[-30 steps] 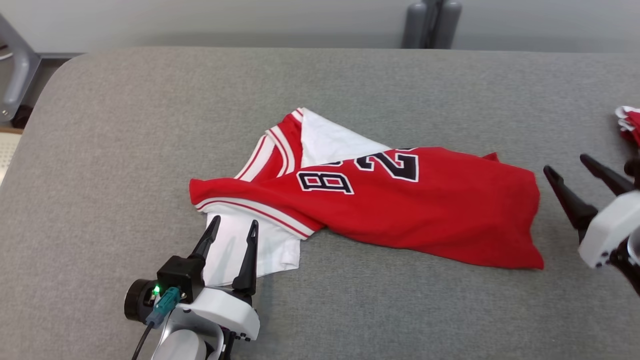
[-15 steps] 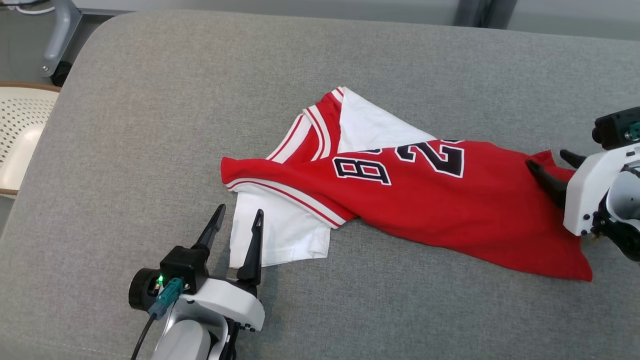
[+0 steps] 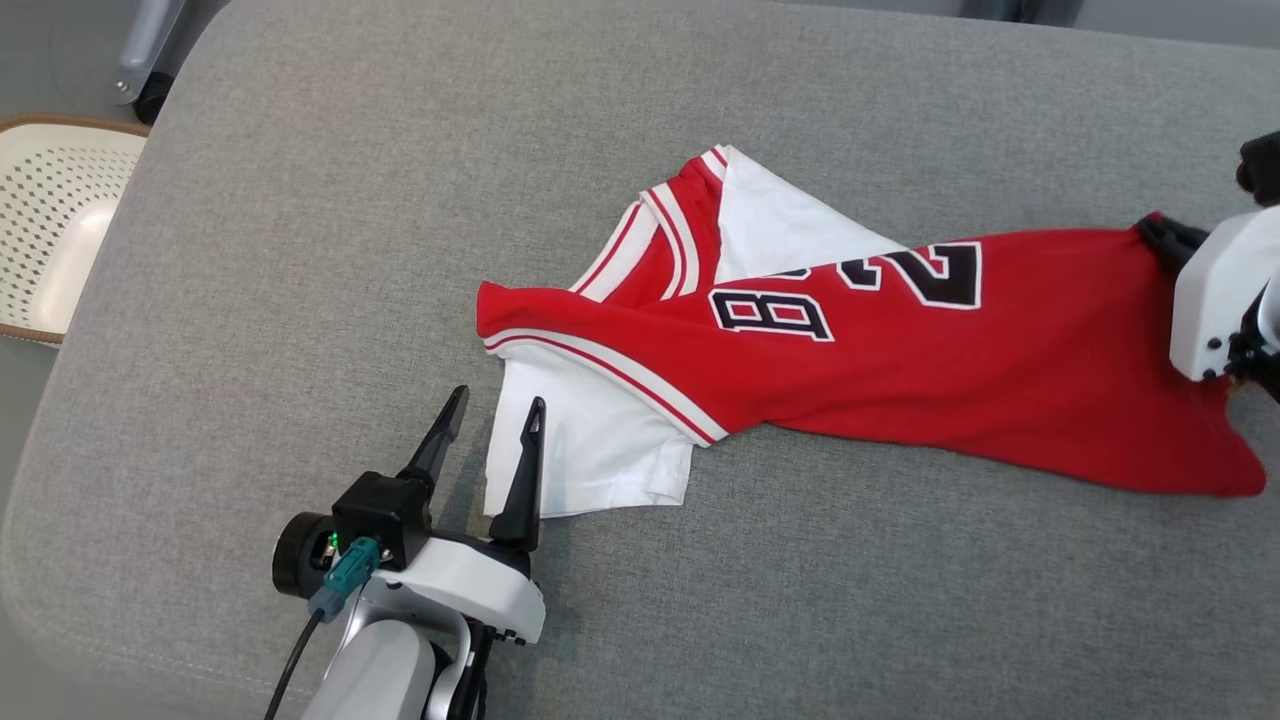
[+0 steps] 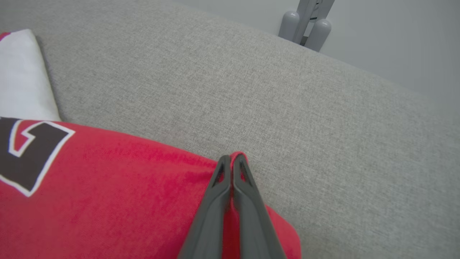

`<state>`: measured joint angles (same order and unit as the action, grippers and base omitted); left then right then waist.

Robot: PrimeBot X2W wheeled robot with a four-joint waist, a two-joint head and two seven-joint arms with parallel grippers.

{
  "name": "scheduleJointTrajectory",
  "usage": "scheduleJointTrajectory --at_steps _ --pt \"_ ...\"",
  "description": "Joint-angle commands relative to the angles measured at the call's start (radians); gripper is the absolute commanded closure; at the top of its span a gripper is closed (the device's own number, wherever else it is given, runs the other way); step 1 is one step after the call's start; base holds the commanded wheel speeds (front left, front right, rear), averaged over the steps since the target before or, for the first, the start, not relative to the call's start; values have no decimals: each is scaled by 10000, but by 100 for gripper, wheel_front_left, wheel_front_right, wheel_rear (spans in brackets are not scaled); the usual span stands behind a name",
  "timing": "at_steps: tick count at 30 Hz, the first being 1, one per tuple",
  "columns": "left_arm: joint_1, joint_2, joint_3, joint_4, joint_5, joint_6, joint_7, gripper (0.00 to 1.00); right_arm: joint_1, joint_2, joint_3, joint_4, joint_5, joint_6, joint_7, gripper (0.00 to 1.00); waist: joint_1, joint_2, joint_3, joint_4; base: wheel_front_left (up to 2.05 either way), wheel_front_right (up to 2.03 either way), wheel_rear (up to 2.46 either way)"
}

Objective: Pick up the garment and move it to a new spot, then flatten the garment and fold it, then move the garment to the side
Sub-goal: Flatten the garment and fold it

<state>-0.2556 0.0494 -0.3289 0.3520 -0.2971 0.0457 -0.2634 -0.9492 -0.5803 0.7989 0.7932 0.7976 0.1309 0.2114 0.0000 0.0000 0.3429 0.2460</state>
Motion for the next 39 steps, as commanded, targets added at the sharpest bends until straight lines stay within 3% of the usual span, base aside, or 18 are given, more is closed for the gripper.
scheduleJointTrajectory --at_steps 1,8,9,10,16,23,28,34,39 --pt "-231 35 -16 -24 -29 62 -11 0 -308 85 5 338 -98 -2 -198 100 0 0 104 93 0 0 0" --pt "-313 33 -208 -3 -96 86 -11 0 -1211 447 64 1839 -491 -2 -1054 100 0 0 234 272 0 0 0" --pt "-335 31 -230 1 -99 91 -11 0 -1324 541 4 2132 -562 -2 -1299 60 0 0 237 284 0 0 0" --pt "-347 31 -234 5 -99 102 -11 0 -1381 683 -10 2370 -616 -2 -1498 0 0 0 228 283 0 0 0" --pt "-252 31 -154 -117 75 76 -11 0 -1472 1125 -149 2913 -372 -2 -2683 0 0 0 -53 -20 0 0 0" --pt "13 35 18 -241 199 44 -11 0 -1039 910 -182 2600 -139 -1 -4289 0 0 0 -748 -728 0 0 0" --pt "215 76 270 -255 343 21 -11 0 -305 827 -524 1942 -135 -1 -4761 0 0 0 -1308 -1296 0 0 0" --pt "490 122 579 -292 371 17 -11 0 1682 892 -2918 3 -1005 -1 -4773 0 0 0 -1877 -1738 0 0 0" --pt "941 148 791 -364 347 -36 -11 0 4082 1690 -5391 -1742 -2448 -1 -4775 0 0 0 -2343 -1912 0 0 0"
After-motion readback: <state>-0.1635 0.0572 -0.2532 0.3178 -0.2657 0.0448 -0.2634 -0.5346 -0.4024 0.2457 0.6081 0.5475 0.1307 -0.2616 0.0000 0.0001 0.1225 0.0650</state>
